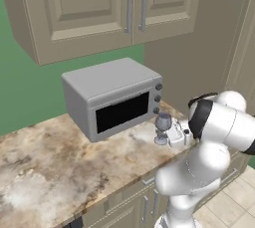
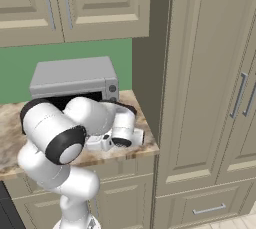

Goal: Retrieve the wine glasses from the counter and place one next to each plate.

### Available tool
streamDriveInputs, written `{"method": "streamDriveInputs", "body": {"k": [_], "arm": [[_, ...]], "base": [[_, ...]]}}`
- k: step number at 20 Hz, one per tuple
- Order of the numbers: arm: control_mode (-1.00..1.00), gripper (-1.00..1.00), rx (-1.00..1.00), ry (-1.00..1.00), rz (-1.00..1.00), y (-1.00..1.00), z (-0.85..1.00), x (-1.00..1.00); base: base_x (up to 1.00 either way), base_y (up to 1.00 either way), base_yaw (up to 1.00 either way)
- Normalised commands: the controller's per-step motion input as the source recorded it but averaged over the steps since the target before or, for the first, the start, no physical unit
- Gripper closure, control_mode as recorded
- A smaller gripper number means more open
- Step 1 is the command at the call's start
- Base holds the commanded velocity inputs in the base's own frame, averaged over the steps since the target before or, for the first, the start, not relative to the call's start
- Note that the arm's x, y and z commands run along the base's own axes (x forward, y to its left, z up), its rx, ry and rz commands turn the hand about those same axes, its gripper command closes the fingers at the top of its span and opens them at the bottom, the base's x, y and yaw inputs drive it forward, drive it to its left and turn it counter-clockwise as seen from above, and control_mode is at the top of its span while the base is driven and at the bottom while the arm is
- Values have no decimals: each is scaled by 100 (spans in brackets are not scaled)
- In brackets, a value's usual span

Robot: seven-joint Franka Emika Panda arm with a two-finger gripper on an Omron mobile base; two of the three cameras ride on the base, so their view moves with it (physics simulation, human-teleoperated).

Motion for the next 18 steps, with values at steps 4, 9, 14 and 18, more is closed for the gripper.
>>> {"method": "streamDriveInputs", "body": {"k": [4, 9, 14, 18], "arm": [[-100, 100, 0, -3, 10, 3, 100, -55], [-100, 100, 0, 0, 9, 2, 100, -78], [-100, 100, 0, 0, 2, 4, 100, -79], [-100, 100, 0, 0, -1, 4, 100, -63]], "base": [[0, 0, 0], [0, 0, 0], [0, 0, 0], [0, 0, 0]]}}
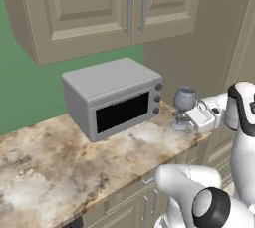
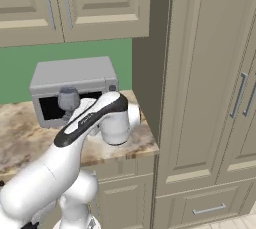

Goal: Retrieve the wine glasses from the counter and place one next to each plate.

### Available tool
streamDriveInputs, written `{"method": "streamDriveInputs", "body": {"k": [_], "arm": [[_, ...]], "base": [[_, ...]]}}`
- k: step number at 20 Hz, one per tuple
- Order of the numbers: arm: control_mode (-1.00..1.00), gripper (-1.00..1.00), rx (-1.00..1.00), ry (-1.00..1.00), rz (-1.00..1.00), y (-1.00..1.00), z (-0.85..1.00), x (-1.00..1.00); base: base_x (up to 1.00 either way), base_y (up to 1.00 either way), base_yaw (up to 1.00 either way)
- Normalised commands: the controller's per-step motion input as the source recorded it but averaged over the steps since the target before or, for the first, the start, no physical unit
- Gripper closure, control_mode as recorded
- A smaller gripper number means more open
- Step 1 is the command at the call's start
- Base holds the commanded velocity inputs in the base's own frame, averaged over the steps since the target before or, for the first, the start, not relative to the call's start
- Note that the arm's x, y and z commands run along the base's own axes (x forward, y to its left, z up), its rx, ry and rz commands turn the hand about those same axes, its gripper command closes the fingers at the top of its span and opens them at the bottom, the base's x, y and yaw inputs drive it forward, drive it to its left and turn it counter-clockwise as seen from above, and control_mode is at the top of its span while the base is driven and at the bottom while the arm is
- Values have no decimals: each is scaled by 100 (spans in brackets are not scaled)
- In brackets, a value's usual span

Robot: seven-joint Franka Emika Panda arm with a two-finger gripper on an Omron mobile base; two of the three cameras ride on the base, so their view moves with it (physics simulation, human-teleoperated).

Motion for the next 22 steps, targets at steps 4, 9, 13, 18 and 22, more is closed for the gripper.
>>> {"method": "streamDriveInputs", "body": {"k": [4, 9, 13, 18, 22], "arm": [[-100, 100, 0, -3, -4, 2, 99, -52], [-100, 100, 0, -19, -4, 6, 97, -79], [100, 100, 0, -24, 0, 15, 71, -75], [100, 100, 0, 0, 0, 0, 0, 0], [100, 100, 0, 0, 0, 0, 0, 0]], "base": [[0, 0, 0], [0, 0, 0], [-25, 6, 0], [-100, 16, 0], [-100, 63, 1]]}}
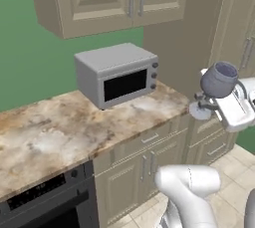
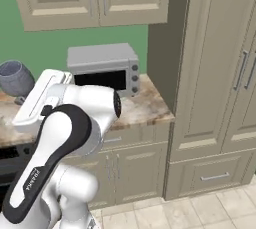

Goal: Retrieve the wine glasses from the counter and place one next to each plate.

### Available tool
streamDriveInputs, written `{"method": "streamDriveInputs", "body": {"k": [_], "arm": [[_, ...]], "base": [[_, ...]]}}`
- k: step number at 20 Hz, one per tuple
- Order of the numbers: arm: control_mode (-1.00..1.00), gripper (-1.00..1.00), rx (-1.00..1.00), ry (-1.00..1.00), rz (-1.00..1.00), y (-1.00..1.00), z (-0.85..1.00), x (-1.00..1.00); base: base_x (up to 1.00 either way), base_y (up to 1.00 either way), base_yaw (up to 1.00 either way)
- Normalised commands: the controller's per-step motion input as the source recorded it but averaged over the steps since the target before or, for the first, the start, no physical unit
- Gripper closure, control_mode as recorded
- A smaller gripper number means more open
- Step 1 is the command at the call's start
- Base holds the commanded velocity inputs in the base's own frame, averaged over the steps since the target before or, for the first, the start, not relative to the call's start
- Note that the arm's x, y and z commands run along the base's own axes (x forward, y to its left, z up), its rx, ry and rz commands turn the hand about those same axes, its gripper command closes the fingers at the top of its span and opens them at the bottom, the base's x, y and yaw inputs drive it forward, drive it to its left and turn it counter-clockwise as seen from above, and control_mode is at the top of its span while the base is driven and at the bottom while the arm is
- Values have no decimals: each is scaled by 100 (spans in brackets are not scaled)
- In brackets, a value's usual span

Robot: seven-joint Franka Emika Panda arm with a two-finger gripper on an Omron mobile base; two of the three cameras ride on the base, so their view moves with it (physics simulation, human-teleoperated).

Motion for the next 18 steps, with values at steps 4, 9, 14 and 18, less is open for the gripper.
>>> {"method": "streamDriveInputs", "body": {"k": [4, 9, 14, 18], "arm": [[100, 100, 0, 0, 0, 0, 0, 0], [100, 100, 0, 0, 0, 0, 0, 0], [100, 100, 0, 0, 0, 0, 0, 0], [100, 100, 0, 0, 0, 0, 0, 0]], "base": [[-100, 97, 1], [-82, 100, 26], [0, 28, 97], [0, 0, 100]]}}
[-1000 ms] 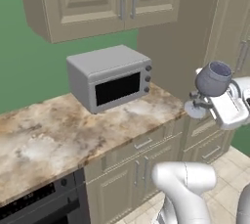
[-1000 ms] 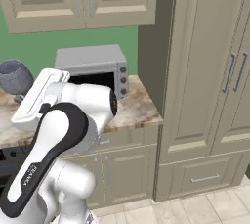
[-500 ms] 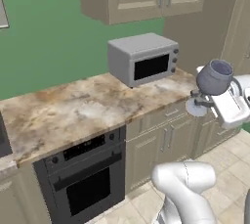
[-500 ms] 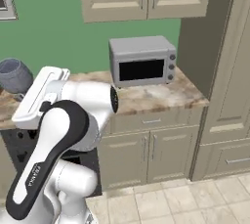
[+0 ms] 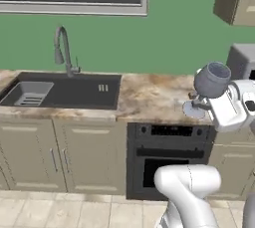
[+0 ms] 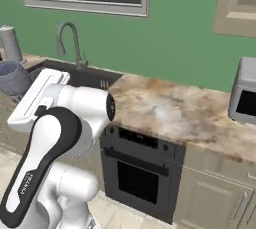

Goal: Retrieve the wine glasses from the counter and place one next to each plate.

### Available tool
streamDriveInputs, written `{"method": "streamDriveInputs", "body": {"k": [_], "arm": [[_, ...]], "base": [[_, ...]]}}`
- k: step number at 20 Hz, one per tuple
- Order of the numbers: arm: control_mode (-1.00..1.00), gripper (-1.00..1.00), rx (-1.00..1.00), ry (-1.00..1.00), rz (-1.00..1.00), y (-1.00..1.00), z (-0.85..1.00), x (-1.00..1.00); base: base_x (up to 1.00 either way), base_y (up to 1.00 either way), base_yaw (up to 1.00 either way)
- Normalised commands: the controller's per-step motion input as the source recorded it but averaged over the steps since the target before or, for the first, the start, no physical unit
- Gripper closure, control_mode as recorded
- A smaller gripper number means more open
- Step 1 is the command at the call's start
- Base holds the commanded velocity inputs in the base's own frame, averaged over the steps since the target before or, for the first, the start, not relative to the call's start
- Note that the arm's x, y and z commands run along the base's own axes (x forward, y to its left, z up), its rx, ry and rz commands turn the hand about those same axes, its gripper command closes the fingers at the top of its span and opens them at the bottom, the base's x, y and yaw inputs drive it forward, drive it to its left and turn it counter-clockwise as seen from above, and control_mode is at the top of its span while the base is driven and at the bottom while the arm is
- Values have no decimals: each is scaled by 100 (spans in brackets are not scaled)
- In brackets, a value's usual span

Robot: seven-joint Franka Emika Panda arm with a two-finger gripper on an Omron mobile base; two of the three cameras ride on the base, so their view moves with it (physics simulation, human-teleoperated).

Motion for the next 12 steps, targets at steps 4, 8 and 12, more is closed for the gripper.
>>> {"method": "streamDriveInputs", "body": {"k": [4, 8, 12], "arm": [[100, 100, 0, 0, 0, 0, 0, 0], [100, 100, 0, 0, 0, 0, 0, 0], [100, 100, 0, 0, 0, 0, 0, 0]], "base": [[0, 0, 100], [0, 0, 100], [0, 0, 100]]}}
